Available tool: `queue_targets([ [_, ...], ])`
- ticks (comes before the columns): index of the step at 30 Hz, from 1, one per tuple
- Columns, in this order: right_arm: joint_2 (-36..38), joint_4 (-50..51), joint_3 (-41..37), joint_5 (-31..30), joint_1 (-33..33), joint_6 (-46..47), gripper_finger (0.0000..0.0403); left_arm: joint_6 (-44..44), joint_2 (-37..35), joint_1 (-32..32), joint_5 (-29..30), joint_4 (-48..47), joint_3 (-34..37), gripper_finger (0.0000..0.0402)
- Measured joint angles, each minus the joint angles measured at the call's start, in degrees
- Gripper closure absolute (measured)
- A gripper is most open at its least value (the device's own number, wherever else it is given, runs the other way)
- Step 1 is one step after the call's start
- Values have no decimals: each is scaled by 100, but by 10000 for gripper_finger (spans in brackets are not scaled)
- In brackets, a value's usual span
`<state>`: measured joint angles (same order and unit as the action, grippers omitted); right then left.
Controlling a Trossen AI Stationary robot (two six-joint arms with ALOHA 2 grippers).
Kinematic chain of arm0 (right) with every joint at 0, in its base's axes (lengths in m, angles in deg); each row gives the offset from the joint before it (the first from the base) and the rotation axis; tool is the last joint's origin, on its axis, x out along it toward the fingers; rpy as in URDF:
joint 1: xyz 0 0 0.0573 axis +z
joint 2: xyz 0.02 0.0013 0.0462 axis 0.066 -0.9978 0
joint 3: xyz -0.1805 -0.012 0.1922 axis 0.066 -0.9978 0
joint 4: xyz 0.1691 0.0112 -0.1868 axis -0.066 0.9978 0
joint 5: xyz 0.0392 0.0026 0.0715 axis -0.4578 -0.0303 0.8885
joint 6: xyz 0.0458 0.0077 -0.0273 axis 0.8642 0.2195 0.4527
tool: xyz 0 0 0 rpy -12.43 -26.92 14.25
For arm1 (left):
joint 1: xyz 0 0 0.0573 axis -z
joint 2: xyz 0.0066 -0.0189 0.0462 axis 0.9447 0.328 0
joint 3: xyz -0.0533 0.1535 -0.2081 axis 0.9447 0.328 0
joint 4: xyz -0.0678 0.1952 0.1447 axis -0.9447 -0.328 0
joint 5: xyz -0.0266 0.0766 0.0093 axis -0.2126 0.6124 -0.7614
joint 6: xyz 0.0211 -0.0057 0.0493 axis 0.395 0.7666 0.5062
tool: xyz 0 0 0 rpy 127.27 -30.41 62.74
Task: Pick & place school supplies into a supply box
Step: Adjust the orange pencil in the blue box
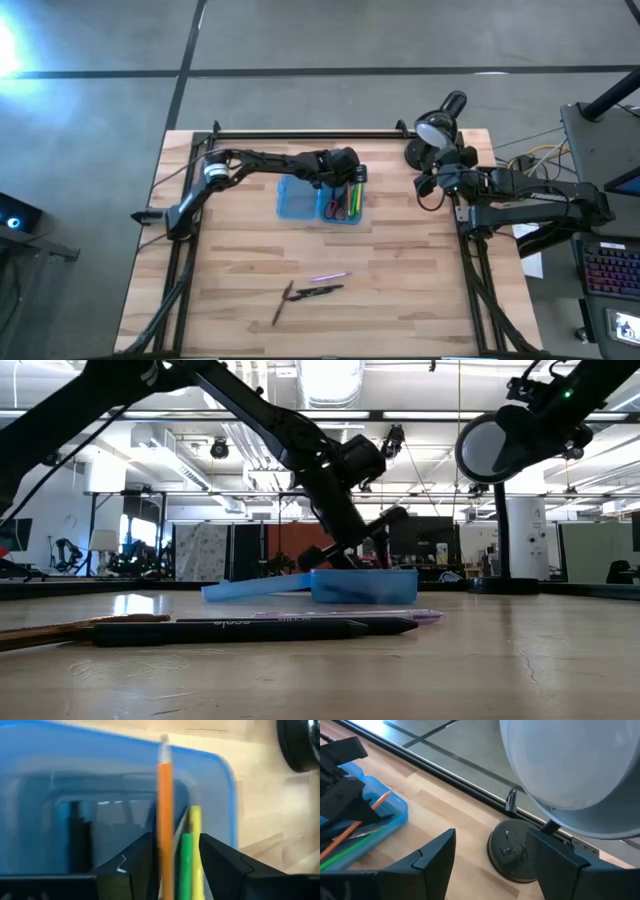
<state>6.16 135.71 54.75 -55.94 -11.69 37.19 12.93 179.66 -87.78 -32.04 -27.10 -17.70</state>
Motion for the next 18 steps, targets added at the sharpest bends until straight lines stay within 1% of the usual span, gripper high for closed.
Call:
queue_targets([
  [2,-2,25,0,-6,0,0,172,112,102,0,-5,-162,-202,255],
  [5,-2,75,0,-8,0,1,172,301,171,0,-1,-679,-502,258],
  [9,-2,98,0,-8,0,2,172,505,164,0,159,-1330,-766,275],
  [13,-2,96,0,-13,0,4,172,635,160,-10,229,-1413,-901,308],
  [18,-2,96,0,-138,0,2,172,631,151,-11,229,-1474,-878,367],
])
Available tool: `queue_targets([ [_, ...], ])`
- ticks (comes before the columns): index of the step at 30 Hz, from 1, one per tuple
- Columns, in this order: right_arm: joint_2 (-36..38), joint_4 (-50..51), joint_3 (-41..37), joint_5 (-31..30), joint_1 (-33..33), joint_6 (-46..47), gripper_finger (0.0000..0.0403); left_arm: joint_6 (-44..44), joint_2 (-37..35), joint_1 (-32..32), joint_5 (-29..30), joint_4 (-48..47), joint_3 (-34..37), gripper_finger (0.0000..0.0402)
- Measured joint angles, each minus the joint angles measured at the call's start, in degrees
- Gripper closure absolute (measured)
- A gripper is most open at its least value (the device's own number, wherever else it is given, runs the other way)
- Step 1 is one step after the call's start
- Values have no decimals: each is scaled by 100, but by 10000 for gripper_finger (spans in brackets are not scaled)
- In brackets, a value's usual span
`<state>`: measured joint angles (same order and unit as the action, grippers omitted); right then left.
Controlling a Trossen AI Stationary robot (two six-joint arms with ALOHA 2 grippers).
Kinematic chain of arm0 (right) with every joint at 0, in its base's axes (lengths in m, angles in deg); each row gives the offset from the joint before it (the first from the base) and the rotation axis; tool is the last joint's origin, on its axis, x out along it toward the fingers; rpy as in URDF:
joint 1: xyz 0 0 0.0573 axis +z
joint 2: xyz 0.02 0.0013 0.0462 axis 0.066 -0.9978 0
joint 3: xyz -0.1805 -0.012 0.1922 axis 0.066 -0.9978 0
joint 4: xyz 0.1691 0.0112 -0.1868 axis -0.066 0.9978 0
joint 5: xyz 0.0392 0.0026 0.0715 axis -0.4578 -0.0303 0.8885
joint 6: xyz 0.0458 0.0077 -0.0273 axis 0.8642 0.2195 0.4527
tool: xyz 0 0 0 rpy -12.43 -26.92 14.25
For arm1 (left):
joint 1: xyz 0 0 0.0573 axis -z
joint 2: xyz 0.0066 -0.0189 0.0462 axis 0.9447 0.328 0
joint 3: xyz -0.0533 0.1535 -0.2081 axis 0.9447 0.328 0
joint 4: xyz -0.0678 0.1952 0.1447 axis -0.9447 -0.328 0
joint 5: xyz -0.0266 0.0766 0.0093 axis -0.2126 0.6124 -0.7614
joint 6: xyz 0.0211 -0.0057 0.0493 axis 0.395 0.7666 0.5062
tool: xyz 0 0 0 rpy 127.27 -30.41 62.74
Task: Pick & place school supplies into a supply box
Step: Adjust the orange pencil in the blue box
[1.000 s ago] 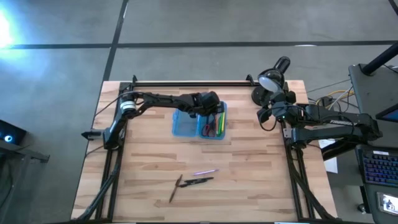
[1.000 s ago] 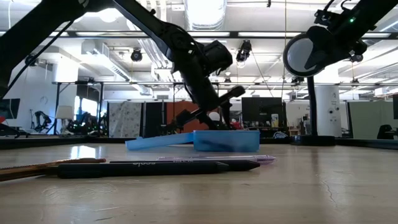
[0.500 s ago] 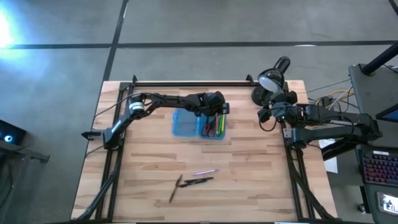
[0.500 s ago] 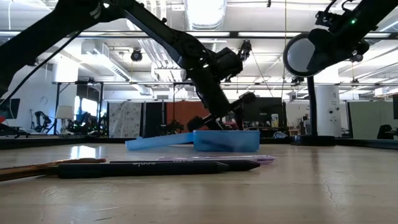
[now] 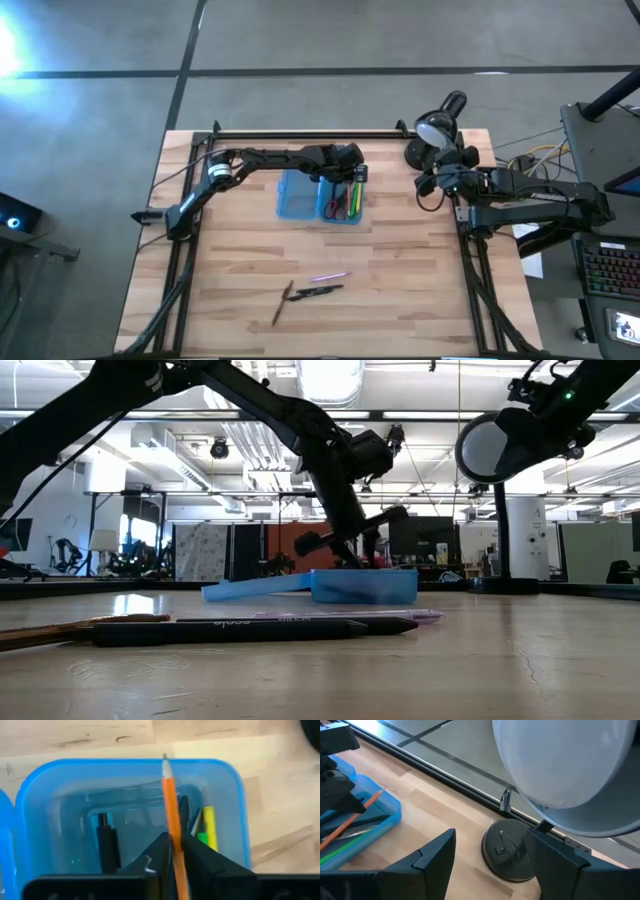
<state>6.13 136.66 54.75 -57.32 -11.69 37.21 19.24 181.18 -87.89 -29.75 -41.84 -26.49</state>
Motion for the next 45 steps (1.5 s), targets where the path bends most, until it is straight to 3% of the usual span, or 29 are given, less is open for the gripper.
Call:
queue_targets([
  [5,0,0,0,-4,-2,0,172,0,0,1,-2,27,0,389],
  [15,0,2,0,-4,-2,-1,172,31,2,-2,-3,-1,2,319],
  [29,0,11,0,-10,-2,0,172,4,50,-2,39,320,9,312],
  [38,0,22,-126,-17,0,9,172,-69,218,-10,63,409,18,334],
  [45,9,28,-186,3,0,29,172,-150,173,1,179,355,26,379],
])
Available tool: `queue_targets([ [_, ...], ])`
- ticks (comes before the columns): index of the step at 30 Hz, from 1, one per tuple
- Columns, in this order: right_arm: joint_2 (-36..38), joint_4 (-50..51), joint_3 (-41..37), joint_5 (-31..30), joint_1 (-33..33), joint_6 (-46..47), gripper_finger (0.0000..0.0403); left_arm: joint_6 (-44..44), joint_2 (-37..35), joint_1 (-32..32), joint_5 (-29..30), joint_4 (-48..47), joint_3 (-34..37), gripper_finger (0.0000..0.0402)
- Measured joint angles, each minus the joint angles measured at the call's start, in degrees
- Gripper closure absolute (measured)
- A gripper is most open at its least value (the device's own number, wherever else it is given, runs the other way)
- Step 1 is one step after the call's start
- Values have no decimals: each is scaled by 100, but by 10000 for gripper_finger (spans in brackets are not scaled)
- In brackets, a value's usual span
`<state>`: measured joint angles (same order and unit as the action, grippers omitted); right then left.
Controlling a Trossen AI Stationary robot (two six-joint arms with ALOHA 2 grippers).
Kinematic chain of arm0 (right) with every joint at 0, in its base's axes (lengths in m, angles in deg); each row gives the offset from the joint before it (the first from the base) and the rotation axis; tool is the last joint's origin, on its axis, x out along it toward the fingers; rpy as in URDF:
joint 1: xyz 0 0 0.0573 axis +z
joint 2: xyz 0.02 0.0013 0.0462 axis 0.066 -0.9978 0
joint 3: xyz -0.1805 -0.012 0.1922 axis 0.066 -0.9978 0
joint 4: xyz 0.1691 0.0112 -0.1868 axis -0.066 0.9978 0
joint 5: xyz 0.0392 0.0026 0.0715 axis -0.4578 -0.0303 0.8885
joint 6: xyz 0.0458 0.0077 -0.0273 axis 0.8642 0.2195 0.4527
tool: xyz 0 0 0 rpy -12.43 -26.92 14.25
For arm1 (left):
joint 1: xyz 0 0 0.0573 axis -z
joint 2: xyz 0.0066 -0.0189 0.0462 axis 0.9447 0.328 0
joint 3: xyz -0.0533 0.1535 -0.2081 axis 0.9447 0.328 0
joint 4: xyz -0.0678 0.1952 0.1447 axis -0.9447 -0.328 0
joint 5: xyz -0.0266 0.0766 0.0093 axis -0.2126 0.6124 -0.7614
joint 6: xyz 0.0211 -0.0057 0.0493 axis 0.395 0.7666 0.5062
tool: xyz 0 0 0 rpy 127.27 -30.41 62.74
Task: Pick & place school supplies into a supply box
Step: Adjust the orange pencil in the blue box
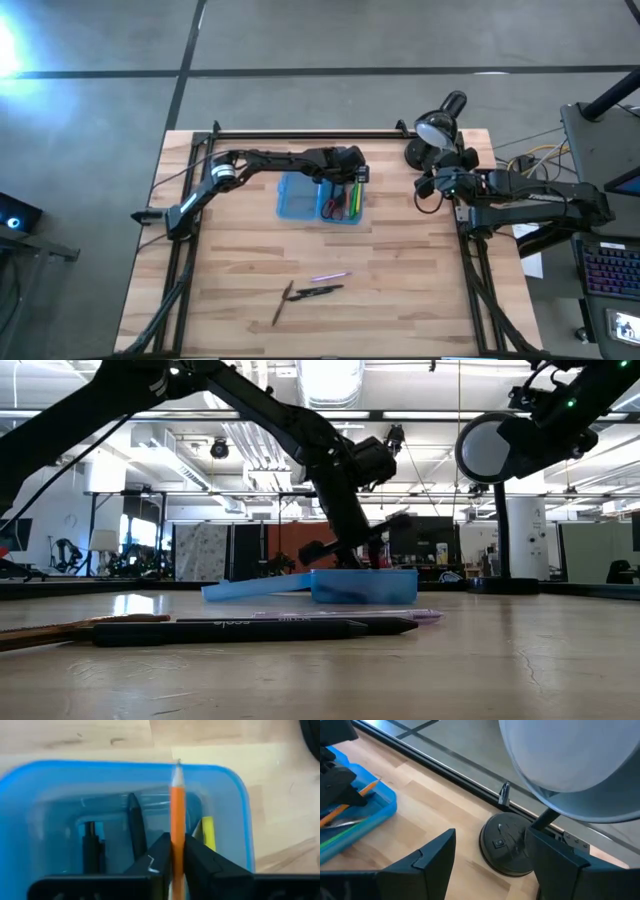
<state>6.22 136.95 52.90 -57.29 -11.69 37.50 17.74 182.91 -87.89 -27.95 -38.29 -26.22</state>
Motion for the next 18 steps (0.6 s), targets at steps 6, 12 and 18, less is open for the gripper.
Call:
queue_targets([
  [6,4,-31,76,-22,-2,17,172,-401,-277,23,47,-694,-24,389],
  [12,4,-32,78,-48,-2,14,172,-773,-320,169,225,-999,-24,388],
  [18,4,-33,78,-55,-2,7,172,-1000,-332,256,287,-1032,-24,382],
])
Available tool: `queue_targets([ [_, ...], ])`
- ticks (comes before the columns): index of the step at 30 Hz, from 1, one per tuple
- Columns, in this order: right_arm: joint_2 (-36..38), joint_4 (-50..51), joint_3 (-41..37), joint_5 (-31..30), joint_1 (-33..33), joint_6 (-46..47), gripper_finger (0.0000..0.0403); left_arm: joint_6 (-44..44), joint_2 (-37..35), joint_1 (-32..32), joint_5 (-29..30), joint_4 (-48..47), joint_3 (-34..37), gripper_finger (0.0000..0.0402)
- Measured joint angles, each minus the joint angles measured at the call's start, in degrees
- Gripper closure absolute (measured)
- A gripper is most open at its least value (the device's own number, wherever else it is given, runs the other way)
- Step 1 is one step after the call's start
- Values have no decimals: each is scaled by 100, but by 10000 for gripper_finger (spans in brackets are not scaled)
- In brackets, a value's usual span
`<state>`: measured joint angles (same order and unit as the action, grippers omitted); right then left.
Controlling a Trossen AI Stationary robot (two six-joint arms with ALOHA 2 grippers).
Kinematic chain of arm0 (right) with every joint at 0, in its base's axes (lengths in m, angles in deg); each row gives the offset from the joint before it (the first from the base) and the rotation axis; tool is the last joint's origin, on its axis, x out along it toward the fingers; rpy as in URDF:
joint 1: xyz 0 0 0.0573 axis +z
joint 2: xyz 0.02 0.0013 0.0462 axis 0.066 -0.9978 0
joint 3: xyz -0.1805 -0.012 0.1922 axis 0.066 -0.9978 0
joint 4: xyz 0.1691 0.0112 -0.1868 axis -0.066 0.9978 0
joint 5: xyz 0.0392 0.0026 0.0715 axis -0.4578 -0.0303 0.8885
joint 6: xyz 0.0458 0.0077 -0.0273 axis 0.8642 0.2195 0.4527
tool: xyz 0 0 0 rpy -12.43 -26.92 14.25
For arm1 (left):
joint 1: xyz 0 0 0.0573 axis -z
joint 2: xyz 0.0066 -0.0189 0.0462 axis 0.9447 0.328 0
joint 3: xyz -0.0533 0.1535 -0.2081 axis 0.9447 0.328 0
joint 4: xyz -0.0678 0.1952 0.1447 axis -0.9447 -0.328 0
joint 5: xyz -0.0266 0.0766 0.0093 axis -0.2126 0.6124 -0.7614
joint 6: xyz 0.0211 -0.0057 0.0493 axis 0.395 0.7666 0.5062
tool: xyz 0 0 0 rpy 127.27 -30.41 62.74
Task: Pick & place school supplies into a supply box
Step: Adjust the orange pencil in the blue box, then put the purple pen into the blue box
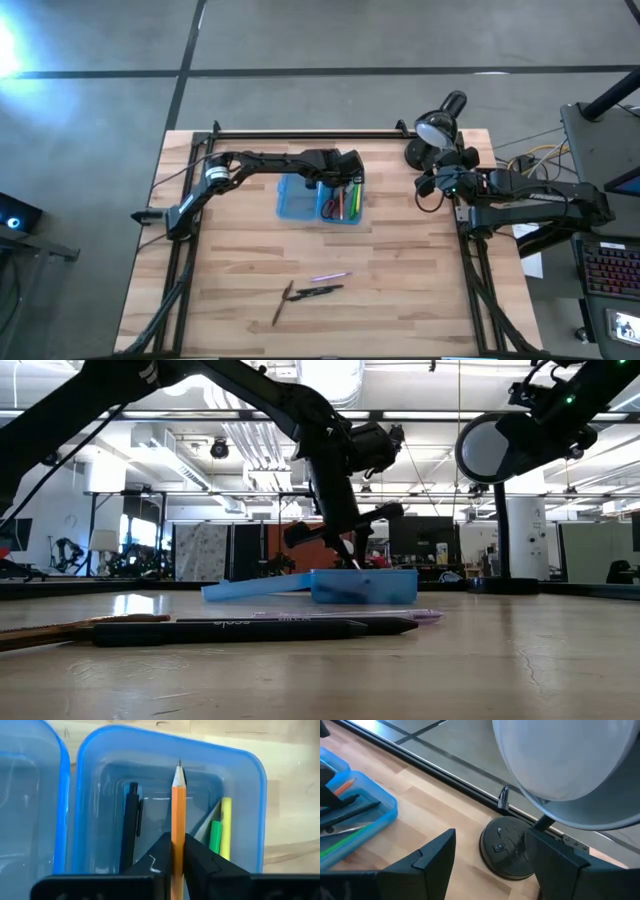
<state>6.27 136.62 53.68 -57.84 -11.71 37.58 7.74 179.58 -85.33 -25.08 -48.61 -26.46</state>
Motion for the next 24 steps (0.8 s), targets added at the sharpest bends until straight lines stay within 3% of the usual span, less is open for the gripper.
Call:
queue_targets([
  [9,0,0,0,-8,0,-13,172,-1317,-7,96,200,-239,0,342],
  [14,0,2,0,-8,0,-49,172,-1345,-9,93,207,-147,-5,344],
  [20,0,11,0,-8,3,-224,172,15,-227,132,26,-210,-52,344],
  [24,0,11,0,48,4,-353,172,1908,-530,240,-963,-286,-112,344],
])
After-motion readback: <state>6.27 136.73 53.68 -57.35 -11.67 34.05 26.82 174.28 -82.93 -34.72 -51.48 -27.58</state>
